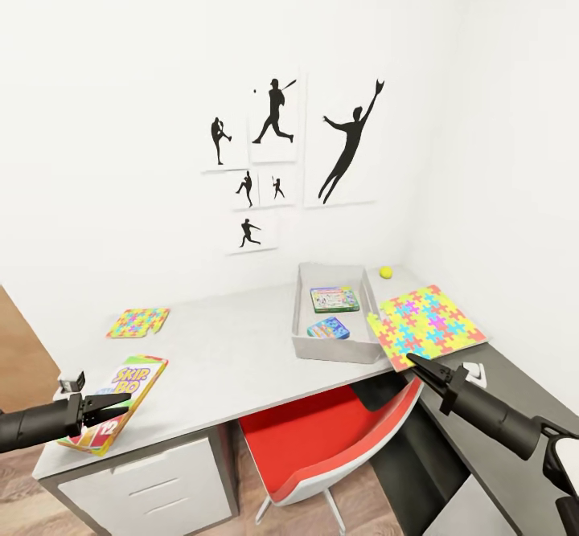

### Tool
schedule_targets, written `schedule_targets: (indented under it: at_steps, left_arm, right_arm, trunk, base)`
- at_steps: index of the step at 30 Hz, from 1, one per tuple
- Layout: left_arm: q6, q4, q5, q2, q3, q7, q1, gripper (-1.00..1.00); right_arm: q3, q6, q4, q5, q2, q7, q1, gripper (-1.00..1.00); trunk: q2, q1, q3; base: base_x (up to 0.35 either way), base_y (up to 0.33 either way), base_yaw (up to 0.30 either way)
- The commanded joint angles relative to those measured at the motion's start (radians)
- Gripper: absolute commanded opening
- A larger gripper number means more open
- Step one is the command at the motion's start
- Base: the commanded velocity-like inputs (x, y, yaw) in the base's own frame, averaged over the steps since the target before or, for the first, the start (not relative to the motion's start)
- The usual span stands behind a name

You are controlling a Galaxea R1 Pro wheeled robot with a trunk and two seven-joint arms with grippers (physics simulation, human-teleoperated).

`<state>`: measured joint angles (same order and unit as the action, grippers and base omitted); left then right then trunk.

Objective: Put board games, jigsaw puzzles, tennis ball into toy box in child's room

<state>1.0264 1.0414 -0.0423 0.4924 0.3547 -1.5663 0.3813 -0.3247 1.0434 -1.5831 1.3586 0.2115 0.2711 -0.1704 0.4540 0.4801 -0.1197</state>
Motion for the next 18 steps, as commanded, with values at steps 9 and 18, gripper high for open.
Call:
schedule_targets:
  at_steps: [9,18]
  left_arm:
    - [0.011,-0.001,-0.002,-0.001,0.005,-0.004,-0.001,1.0]
    - [0.011,0.002,-0.002,0.0,0.006,-0.004,-0.008,1.0]
  right_arm:
    - [0.001,0.004,0.0,-0.01,0.0,0.01,-0.001,-1.0]
    - [0.005,0.004,0.0,-0.01,-0.001,0.008,0.0,-1.0]
  trunk:
    - [0.002,0.001,-0.002]
    - [0.002,0.001,-0.002]
  base:
    - [0.056,0.023,-0.015]
    - [0.015,0.005,-0.003]
